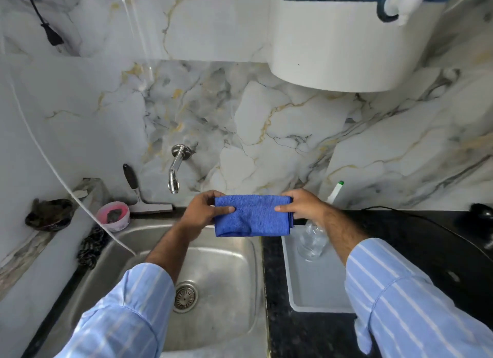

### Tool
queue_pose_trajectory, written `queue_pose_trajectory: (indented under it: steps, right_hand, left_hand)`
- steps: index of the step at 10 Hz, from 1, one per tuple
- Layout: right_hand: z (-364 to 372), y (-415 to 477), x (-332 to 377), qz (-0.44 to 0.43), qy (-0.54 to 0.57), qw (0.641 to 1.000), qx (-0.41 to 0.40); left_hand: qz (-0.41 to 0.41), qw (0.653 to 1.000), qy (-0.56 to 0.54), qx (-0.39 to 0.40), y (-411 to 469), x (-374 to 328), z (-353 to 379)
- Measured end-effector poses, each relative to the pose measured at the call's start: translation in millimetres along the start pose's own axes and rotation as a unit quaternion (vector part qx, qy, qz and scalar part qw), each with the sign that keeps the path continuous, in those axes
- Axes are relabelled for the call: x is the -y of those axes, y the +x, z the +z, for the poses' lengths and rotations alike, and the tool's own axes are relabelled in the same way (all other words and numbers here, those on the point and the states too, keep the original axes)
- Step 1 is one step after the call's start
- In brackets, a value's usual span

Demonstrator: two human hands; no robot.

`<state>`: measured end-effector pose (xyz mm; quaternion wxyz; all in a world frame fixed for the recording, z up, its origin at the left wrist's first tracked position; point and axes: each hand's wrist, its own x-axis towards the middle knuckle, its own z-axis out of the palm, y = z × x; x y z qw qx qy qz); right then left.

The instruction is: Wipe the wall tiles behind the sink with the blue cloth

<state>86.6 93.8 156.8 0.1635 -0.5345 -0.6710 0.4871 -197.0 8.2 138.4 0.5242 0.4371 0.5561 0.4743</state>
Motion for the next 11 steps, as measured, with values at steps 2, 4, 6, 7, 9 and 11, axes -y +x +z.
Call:
queue_pose_trajectory:
  steps: [2, 4, 6, 7, 9, 11]
  right_hand:
    - [-27.8, -33.0, -90.7, 0.066, -0.059, 0.996, -0.008]
    - [-49.7, -55.0, -176.8, 0.145, -0.212, 0.966, 0.009]
    - [-43.8, -54.6, -241.3, 0.182, -0.263, 0.946, -0.051]
    - [-34.6, -46.4, -272.8, 0.194, -0.297, 0.934, -0.047]
    - [-18.1, -39.3, -290.0, 0.159, -0.405, 0.9, -0.003]
    - [-29.5, -45.2, -252.9, 0.031, -0.487, 0.87, -0.07]
  left_hand:
    - [-0.04, 0.998, 0.035, 0.03, 3.2, 51.7, 83.6]
    - [-0.075, 0.988, 0.108, 0.081, 2.6, 112.5, 159.5]
    - [0.009, 0.936, 0.338, 0.095, 17.1, 156.3, 217.4]
    - [0.022, 0.894, 0.427, 0.131, 23.7, 176.8, 238.7]
    - [0.117, 0.684, 0.707, 0.134, 28.4, 189.4, 262.7]
    - [0.152, 0.653, 0.731, 0.128, 27.9, 189.2, 253.2]
